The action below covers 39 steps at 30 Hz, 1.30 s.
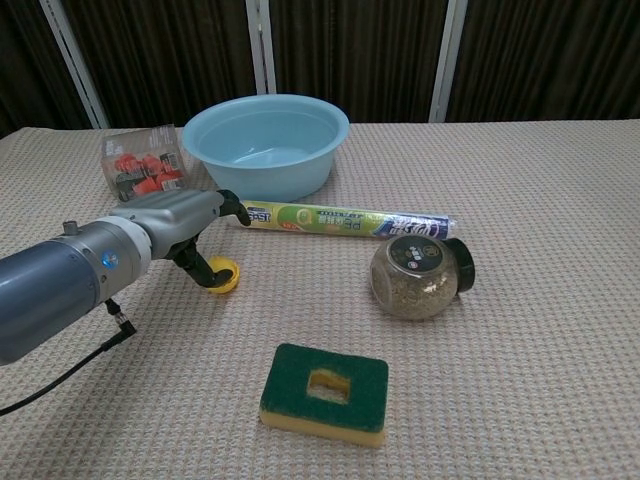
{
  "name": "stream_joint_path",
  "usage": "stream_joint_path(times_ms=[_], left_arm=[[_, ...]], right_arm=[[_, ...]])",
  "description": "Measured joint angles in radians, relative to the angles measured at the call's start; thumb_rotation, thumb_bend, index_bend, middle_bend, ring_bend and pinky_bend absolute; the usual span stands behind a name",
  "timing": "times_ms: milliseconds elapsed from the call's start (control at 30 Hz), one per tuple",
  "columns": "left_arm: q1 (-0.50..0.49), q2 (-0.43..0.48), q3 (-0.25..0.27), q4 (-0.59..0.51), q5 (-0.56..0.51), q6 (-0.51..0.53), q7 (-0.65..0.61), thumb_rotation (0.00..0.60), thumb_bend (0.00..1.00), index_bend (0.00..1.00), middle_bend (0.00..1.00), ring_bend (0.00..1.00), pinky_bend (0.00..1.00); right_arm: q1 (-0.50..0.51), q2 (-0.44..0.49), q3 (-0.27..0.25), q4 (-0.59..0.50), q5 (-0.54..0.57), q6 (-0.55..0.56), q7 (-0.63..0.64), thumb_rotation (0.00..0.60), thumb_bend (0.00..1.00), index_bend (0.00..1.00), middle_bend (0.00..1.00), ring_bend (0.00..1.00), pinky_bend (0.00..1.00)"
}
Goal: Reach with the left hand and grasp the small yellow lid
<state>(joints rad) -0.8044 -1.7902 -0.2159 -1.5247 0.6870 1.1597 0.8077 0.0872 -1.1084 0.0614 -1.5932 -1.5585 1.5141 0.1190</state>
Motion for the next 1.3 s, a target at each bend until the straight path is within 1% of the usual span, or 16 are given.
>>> stream_joint_path(times_ms=[200,267,333,367,433,567,667,700,800,900,1033,1100,1200,1300], left_arm=[[0.008,0.027,-0.001,-0.05,0.043,0.021,-0.024,0.6,0.36,0.1,0.0,0.0,0.0],[0.017,0.043,0.002,-0.079,0.067,0.034,-0.038,0.6,0.33,0.08,0.0,0.0,0.0],[0.035,0.072,0.013,-0.123,0.107,0.057,-0.055,0.6,0.25,0.05,0.0,0.0,0.0],[0.045,0.089,0.021,-0.144,0.129,0.069,-0.064,0.6,0.23,0.04,0.0,0.0,0.0],[0.073,0.138,0.046,-0.197,0.188,0.101,-0.083,0.6,0.2,0.02,0.0,0.0,0.0],[0.141,0.263,0.118,-0.296,0.307,0.169,-0.121,0.6,0.19,0.0,0.0,0.0,0.0],[0.206,0.369,0.184,-0.362,0.402,0.223,-0.166,0.6,0.19,0.0,0.0,0.0,0.0],[0.234,0.411,0.214,-0.383,0.44,0.246,-0.191,0.6,0.19,0.0,0.0,0.0,0.0],[0.303,0.504,0.287,-0.414,0.533,0.301,-0.259,0.6,0.19,0.0,0.0,0.0,0.0],[0.371,0.568,0.349,-0.415,0.625,0.36,-0.336,0.6,0.19,0.0,0.0,0.0,0.0],[0.462,0.609,0.402,-0.38,0.698,0.427,-0.443,0.6,0.19,0.0,0.0,0.0,0.0],[0.508,0.627,0.428,-0.342,0.733,0.458,-0.498,0.6,0.18,0.0,0.0,0.0,0.0],[0.565,0.649,0.453,-0.283,0.779,0.49,-0.563,0.6,0.18,0.0,0.0,0.0,0.0],[0.597,0.661,0.457,-0.249,0.801,0.508,-0.606,0.6,0.18,0.0,0.0,0.0,0.0]], right_arm=[[0.001,0.0,0.0,0.003,0.004,-0.005,-0.002,0.6,0.05,0.01,0.0,0.0,0.03],[0.001,0.0,-0.001,0.004,0.004,-0.007,-0.003,0.6,0.05,0.01,0.0,0.0,0.03],[0.002,0.001,-0.001,0.006,0.004,-0.007,-0.005,0.6,0.04,0.01,0.0,0.0,0.03],[0.002,0.001,-0.001,0.006,0.004,-0.008,-0.006,0.6,0.04,0.01,0.0,0.0,0.03],[0.002,0.001,-0.002,0.006,0.005,-0.01,-0.008,0.6,0.04,0.01,0.0,0.0,0.03],[0.002,0.002,-0.004,0.003,0.006,-0.015,-0.023,0.6,0.04,0.01,0.0,0.0,0.03],[0.002,0.001,-0.004,0.003,0.006,-0.014,-0.037,0.6,0.04,0.01,0.0,0.0,0.03],[0.002,0.001,-0.005,0.003,0.005,-0.013,-0.042,0.6,0.04,0.01,0.0,0.0,0.03],[0.001,-0.002,-0.006,0.001,0.005,-0.013,-0.053,0.6,0.04,0.01,0.0,0.0,0.03],[-0.001,-0.005,-0.008,0.0,0.005,-0.014,-0.067,0.6,0.05,0.01,0.0,0.0,0.03],[-0.003,-0.009,-0.009,0.002,0.005,-0.01,-0.081,0.6,0.05,0.01,0.0,0.0,0.03],[-0.003,-0.01,-0.009,0.005,0.004,-0.009,-0.085,0.6,0.05,0.01,0.0,0.0,0.03],[-0.003,-0.011,-0.009,0.007,0.004,-0.01,-0.087,0.6,0.05,0.01,0.0,0.0,0.03],[-0.002,-0.012,-0.009,0.01,0.004,-0.01,-0.092,0.6,0.05,0.01,0.0,0.0,0.03]])
